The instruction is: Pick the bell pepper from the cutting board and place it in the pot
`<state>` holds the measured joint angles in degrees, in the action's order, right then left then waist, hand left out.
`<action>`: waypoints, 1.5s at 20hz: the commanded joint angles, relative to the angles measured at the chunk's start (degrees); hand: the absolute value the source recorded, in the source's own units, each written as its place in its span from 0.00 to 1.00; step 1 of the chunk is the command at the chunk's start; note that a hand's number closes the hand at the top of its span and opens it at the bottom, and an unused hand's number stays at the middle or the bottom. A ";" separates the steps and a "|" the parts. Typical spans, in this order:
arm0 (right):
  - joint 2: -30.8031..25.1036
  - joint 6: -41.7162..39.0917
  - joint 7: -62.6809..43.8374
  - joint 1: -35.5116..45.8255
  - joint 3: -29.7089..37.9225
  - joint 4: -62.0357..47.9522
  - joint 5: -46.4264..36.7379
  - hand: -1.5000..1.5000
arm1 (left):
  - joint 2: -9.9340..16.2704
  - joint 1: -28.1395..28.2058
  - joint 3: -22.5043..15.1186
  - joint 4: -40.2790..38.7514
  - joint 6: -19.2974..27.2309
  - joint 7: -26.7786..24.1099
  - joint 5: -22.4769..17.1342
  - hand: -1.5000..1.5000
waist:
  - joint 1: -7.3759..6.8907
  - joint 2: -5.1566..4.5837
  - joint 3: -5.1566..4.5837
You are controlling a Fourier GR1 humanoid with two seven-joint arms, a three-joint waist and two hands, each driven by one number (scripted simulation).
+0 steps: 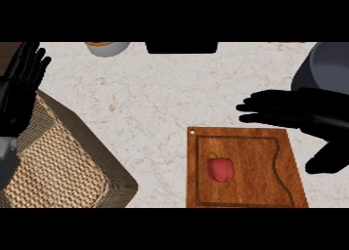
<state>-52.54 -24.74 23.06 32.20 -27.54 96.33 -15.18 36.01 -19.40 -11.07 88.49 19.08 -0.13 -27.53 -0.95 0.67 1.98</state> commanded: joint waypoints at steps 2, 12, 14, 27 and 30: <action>2.97 -2.31 -8.76 1.50 -5.51 3.92 -5.53 0.00 | -7.72 2.37 -3.34 0.24 5.28 -2.50 1.07 0.50 | 0.54 -0.55 -2.11; 10.47 -3.63 -19.19 -1.10 -12.10 1.68 -12.66 0.00 | -4.48 1.57 -2.77 -4.19 3.30 -6.61 -3.99 0.50 | 0.92 -1.13 -2.09; 10.13 -3.92 -19.15 -3.36 -13.40 3.96 -13.30 0.00 | -5.16 2.99 -5.12 -2.71 5.90 -6.79 -2.82 0.50 | 1.30 -0.77 -2.03; 16.02 0.46 -17.30 -4.26 -14.83 0.07 -21.39 0.00 | -1.29 0.54 -5.61 -2.34 5.86 -5.62 -6.25 0.50 | 1.11 -0.80 -1.99; 15.71 1.73 -18.84 -6.01 -15.29 0.12 -23.88 0.00 | -1.78 2.31 -4.97 -3.85 4.28 -8.45 -8.16 0.50 | 1.36 -0.83 -2.03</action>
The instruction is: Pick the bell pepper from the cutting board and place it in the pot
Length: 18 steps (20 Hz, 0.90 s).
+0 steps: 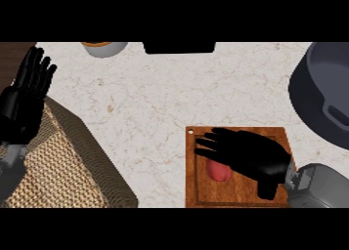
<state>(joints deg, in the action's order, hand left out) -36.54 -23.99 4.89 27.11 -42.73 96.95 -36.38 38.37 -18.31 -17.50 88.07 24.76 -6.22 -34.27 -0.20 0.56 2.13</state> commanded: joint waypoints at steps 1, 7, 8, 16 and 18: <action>1.05 0.47 -3.97 -1.41 -0.76 2.42 -3.44 0.00 | -4.34 2.23 1.09 -4.17 -0.76 -4.53 -0.28 0.50 | 0.86 -0.56 -2.22; 6.09 2.59 -3.50 -1.68 -1.85 -4.66 -6.54 0.00 | -3.80 1.51 -1.29 -1.35 1.69 -1.39 -0.64 0.50 | 0.02 -0.60 -2.13; 7.01 4.00 -2.50 -2.35 -3.04 -5.29 -7.77 0.00 | -2.99 -1.97 0.48 -3.95 0.76 -0.65 -1.49 0.50 | 0.45 -0.75 -2.12; 11.22 7.78 1.94 -2.11 -4.48 -14.56 -11.66 0.00 | -4.15 -0.22 -2.48 -2.26 1.75 -2.67 -1.29 0.50 | -0.09 -0.74 -2.12; 12.47 8.30 4.80 -1.37 -3.96 -18.45 -11.04 0.00 | -3.92 -4.51 -2.03 -4.24 2.32 0.27 -1.98 0.50 | 0.26 -0.95 -2.09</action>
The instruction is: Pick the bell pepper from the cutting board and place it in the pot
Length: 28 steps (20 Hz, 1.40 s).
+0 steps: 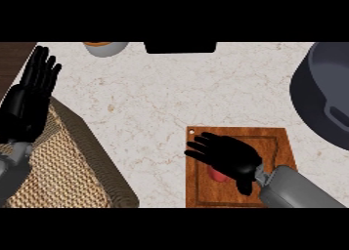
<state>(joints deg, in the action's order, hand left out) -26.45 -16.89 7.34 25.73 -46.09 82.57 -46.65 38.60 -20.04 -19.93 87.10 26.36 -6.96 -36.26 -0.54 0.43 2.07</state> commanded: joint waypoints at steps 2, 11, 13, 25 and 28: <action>3.52 2.02 3.37 -0.78 -4.40 -2.87 -3.61 1.00 | -5.58 0.88 -0.97 -3.39 1.33 -3.59 1.34 0.50 | 0.43 -0.73 -2.08; 7.14 5.95 8.40 0.96 -5.13 -6.80 -9.58 1.00 | -1.68 0.13 1.98 -3.29 -2.34 -1.71 -2.39 0.50 | 0.31 -0.57 -2.08; 5.76 8.69 9.91 -1.12 -3.79 -6.93 -9.63 1.00 | -4.30 1.77 -0.75 -2.66 0.59 -3.75 -0.15 0.50 | 0.56 -0.53 -2.07; 12.64 12.33 -13.21 0.01 15.20 -3.55 -9.96 1.00 | -0.89 1.66 -0.81 -0.18 2.00 -2.65 -2.69 0.50 | 0.90 -0.94 -2.01; 16.48 14.89 -26.02 2.00 24.16 -7.30 -9.84 1.00 | 0.14 2.32 -0.87 0.48 1.36 -2.93 -3.69 0.50 | 0.89 -1.58 -2.11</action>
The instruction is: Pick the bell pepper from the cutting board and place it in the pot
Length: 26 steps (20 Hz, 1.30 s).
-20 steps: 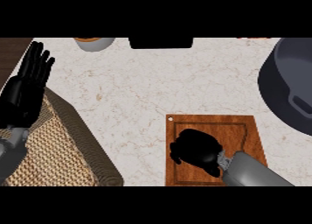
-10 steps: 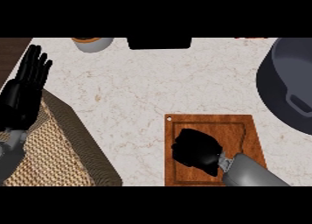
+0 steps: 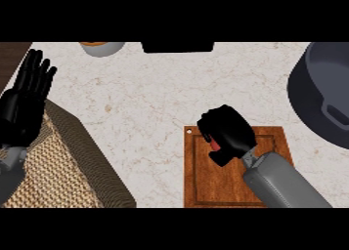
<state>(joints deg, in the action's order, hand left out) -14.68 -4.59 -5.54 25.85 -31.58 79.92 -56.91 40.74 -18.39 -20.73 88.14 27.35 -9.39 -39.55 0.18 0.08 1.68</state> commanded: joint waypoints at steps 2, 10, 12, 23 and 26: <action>7.85 6.74 -21.55 4.86 13.48 -5.11 -2.28 1.00 | -1.45 0.19 -0.11 -0.10 0.26 -0.19 -0.74 0.50 | 0.00 -0.74 -1.72; 9.62 15.02 -50.27 20.99 20.67 -12.27 -22.06 1.00 | -2.48 -1.44 -1.92 0.30 1.69 0.55 -0.84 0.50 | -1.61 -0.66 -1.85; 8.27 16.75 -53.87 24.16 22.47 -14.00 -25.45 1.00 | -2.99 -0.59 -2.60 -0.82 0.93 -1.08 -0.39 0.50 | -1.45 -0.74 -1.84; -0.01 14.11 -53.90 20.23 31.09 -12.74 -27.69 1.00 | -1.09 -0.06 -0.08 -0.41 1.73 -0.24 -1.31 0.50 | 0.23 0.06 -1.66; -3.92 12.97 -49.33 17.74 34.52 -9.27 -23.35 1.00 | -3.72 -1.26 -1.29 -4.15 1.40 -1.62 -0.58 0.50 | 1.54 0.01 -1.67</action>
<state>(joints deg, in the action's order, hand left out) -13.95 10.13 -57.37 46.75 -1.04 68.08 -83.86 40.70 -19.31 -22.06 86.88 28.34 -10.26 -40.82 0.34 0.56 1.53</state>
